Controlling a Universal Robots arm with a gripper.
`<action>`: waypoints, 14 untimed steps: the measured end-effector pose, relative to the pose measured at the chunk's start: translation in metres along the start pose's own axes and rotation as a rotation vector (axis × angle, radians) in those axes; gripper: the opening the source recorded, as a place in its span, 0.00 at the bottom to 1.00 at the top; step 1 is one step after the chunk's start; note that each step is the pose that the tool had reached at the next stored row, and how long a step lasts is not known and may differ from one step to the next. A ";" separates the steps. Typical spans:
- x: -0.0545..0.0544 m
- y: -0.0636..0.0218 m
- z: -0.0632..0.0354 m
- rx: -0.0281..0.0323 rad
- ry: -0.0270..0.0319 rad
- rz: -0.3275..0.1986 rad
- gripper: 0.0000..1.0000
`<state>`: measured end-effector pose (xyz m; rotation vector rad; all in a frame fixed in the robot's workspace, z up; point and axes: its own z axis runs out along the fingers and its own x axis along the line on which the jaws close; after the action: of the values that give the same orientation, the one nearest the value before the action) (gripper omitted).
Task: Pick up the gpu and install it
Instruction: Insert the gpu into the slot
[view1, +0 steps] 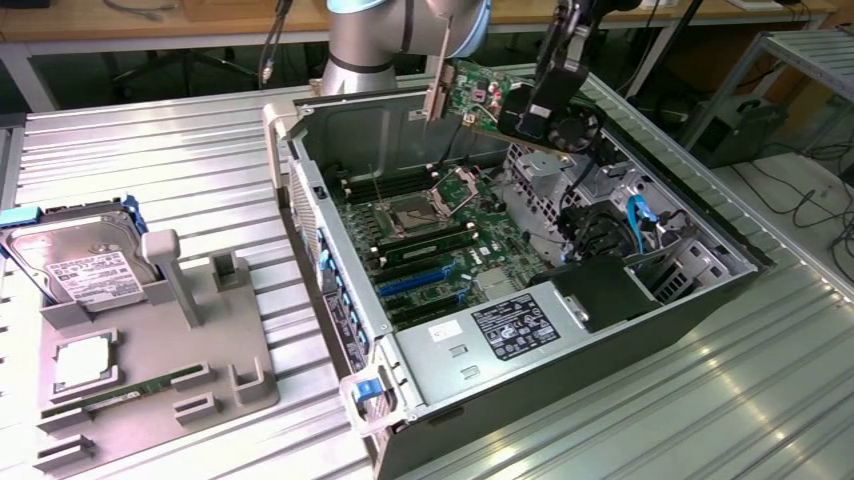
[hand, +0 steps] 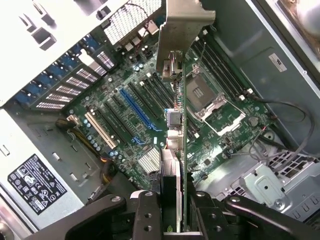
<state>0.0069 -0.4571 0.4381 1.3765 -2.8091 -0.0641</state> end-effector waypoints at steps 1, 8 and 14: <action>0.000 0.0000 0.0000 -0.0001 0.0006 -0.013 0.28; 0.000 0.0000 0.0000 -0.0007 0.0045 -0.107 0.28; 0.000 0.0000 0.0000 -0.0012 0.0078 -0.185 0.28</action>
<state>0.0069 -0.4571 0.4381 1.6278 -2.6670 -0.0619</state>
